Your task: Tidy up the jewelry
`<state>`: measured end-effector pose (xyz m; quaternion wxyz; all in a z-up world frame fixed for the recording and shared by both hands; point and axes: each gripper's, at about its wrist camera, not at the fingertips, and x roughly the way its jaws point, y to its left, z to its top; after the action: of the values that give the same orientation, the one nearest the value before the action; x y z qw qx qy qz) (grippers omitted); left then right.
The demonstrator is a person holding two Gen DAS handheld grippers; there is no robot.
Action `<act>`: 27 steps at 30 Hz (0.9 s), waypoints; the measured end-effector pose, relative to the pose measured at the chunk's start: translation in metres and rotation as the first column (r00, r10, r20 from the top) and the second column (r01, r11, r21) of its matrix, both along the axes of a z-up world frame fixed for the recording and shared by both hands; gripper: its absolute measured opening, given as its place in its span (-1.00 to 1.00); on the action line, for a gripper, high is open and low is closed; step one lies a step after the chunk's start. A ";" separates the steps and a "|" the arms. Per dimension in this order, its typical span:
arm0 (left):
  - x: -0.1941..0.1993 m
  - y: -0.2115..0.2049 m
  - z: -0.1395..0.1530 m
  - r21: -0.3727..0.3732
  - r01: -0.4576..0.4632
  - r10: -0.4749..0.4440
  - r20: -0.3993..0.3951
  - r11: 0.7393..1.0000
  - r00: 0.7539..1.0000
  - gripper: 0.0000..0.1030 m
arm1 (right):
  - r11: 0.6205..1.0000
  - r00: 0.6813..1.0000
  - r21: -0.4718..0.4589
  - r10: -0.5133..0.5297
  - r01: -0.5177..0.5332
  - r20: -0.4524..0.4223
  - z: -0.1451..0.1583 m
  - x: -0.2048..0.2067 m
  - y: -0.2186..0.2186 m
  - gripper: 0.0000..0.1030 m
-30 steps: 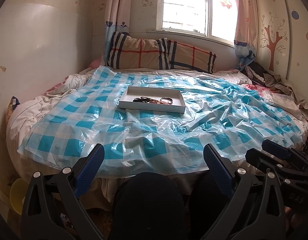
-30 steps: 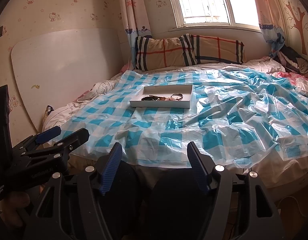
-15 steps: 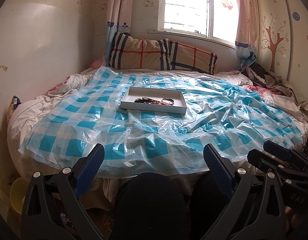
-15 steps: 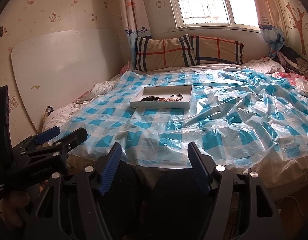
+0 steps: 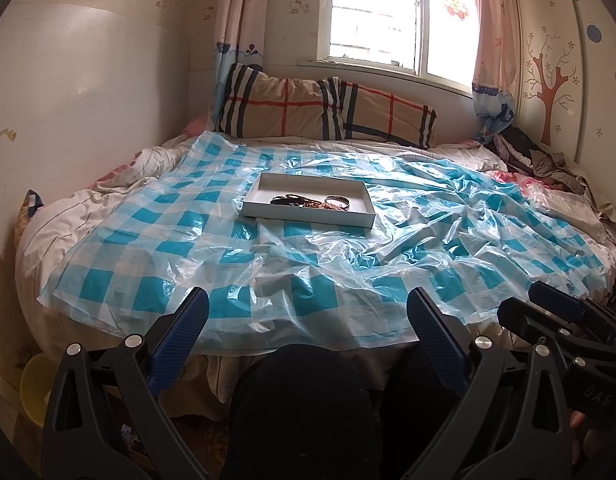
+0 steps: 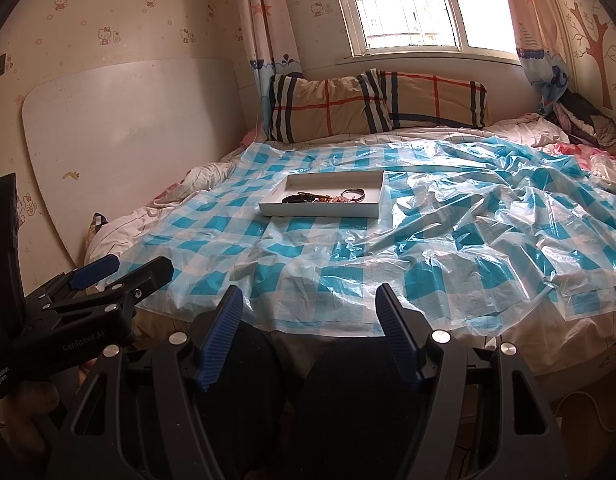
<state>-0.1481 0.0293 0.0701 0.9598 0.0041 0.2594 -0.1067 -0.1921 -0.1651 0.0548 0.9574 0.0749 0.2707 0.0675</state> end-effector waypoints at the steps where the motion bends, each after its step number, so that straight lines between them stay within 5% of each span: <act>1: 0.000 0.000 0.000 0.000 0.000 0.000 0.000 1.000 1.000 0.85 | 1.000 1.000 0.000 0.000 0.000 -0.001 0.000 0.000 0.001 0.30; 8: 0.004 0.004 -0.002 0.003 -0.002 0.002 -0.011 1.000 1.000 0.85 | 1.000 1.000 0.001 0.000 0.000 -0.001 0.000 0.000 -0.001 0.33; 16: 0.025 0.002 -0.024 -0.016 0.017 -0.019 -0.128 1.000 0.992 0.85 | 1.000 1.000 0.006 -0.007 0.007 -0.014 -0.004 0.004 -0.003 0.34; 27: 0.037 -0.004 -0.035 0.005 0.020 -0.019 -0.151 1.000 0.988 0.86 | 1.000 0.999 0.016 -0.011 0.012 -0.045 -0.014 0.016 -0.006 0.34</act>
<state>-0.1112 0.0252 0.0350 0.9364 0.0016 0.3315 -0.1155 -0.1756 -0.1711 0.0405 0.9508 0.0857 0.2910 0.0625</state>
